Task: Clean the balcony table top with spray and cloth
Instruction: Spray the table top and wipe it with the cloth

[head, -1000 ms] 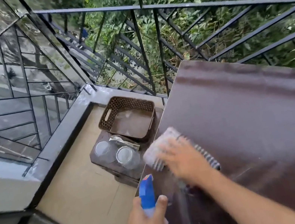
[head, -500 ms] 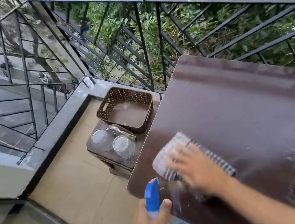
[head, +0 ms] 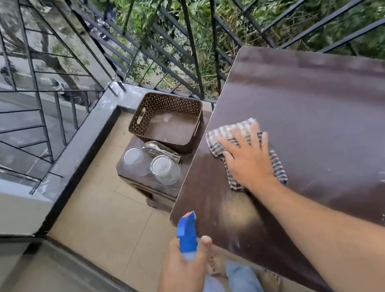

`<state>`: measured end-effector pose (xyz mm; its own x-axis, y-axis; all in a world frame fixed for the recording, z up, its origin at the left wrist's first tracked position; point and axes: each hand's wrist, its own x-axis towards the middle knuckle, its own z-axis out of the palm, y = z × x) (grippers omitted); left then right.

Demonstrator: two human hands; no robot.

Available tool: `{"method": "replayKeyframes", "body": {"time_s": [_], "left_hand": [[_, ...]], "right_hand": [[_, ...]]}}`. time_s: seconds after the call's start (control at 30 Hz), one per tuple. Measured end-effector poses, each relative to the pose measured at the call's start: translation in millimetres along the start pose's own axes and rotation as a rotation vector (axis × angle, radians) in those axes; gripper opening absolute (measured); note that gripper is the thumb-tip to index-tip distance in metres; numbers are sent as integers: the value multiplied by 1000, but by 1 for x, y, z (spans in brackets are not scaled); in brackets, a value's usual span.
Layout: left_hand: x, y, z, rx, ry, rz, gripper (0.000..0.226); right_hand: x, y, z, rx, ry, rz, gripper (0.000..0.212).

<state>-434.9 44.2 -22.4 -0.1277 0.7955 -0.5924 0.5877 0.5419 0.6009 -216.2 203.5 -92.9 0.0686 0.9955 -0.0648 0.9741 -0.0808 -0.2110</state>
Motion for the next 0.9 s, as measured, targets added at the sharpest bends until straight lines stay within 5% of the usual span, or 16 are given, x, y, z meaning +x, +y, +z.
{"method": "replayKeyframes", "body": {"time_s": [0.23,0.37,0.47,0.73,0.9], "left_hand": [[2,-14,-17,-20,59,-10,112],[2,-13,-27,-28,78,-1,109],[-2,-7,-29,-38,73,-4,92],[-18,16,-19,93,-73,38,78],[-30,15,-4,170,-159,22,76]], "right_hand": [[-88,-69,26,12,-79,-630,43],[-96,-68,42,35,-121,-783,44],[-62,-52,36,10,-128,-696,41],[27,51,-12,-38,-24,-26,47],[8,95,-18,-90,-4,-14,50]]}}
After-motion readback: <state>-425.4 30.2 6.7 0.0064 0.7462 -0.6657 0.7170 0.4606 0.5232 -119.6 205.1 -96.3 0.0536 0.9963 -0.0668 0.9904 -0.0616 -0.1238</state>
